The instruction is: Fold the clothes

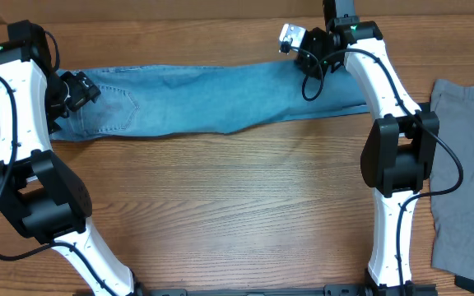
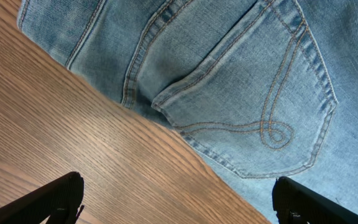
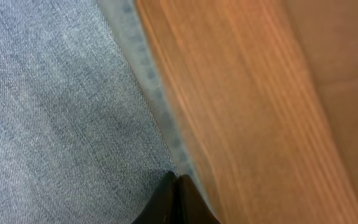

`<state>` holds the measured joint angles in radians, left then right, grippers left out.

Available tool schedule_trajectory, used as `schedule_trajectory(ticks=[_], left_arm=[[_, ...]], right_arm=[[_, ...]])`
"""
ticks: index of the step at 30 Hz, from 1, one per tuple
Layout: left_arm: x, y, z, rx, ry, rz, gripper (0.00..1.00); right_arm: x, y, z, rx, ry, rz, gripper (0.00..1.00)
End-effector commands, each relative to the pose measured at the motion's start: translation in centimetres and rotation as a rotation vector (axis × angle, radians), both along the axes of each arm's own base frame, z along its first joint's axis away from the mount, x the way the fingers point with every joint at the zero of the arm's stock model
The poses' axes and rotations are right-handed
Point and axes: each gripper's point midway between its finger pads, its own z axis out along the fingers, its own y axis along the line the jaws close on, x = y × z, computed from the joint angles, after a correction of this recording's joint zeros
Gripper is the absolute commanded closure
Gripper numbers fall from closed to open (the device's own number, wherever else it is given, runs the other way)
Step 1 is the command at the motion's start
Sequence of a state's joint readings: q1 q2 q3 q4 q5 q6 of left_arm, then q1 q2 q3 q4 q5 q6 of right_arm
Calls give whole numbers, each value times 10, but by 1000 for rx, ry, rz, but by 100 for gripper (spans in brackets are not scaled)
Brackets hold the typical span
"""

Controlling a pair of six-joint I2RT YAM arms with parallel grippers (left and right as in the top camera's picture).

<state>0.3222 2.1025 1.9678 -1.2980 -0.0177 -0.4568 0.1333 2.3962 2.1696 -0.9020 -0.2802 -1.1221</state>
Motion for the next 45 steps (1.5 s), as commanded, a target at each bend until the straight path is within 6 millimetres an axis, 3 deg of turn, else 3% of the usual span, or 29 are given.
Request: schedule_trajectory(ticks=[1, 5, 13, 19, 21, 24, 25, 26, 29, 33, 35, 37, 41, 45], left_arm=[[0, -4, -7, -15, 15, -20, 0], [0, -4, -7, -15, 16, -20, 0], [0, -4, -7, -15, 16, -20, 0], [0, -4, -7, -15, 16, -20, 0], [0, -4, -7, -14, 16, -20, 0], [0, -4, -7, -15, 16, -20, 0], [0, -4, -7, -15, 16, -20, 0], [0, -4, -7, -15, 15, -20, 0], [0, -4, -7, -15, 16, -20, 0], [0, -4, -7, -15, 15, -20, 0], [0, -4, -7, -15, 16, -20, 0], [0, -4, -7, -15, 16, -20, 0], [0, -4, -7, -14, 16, -20, 0], [0, -4, -7, -15, 15, -20, 0]], right_arm=[[4, -4, -8, -10, -1, -18, 96], [6, -3, -20, -4, 9, -19, 96], [12, -2, -67, 18, 69, -78, 96], [45, 0, -51, 122, -20, -241, 96], [47, 1, -49, 133, -25, -252, 96], [42, 3, -52, 127, -4, -251, 59], [41, 3, -53, 125, 1, -251, 39], [41, 3, -50, 139, 7, -272, 0], [48, 4, -23, 230, 9, -395, 0], [58, -2, 46, 382, -35, -562, 0], [57, -17, 83, 436, -60, -696, 0], [45, -36, 104, 437, -55, -815, 0], [15, -79, 118, 408, 7, -1048, 0], [-25, -130, 104, 463, 195, -1407, 0]])
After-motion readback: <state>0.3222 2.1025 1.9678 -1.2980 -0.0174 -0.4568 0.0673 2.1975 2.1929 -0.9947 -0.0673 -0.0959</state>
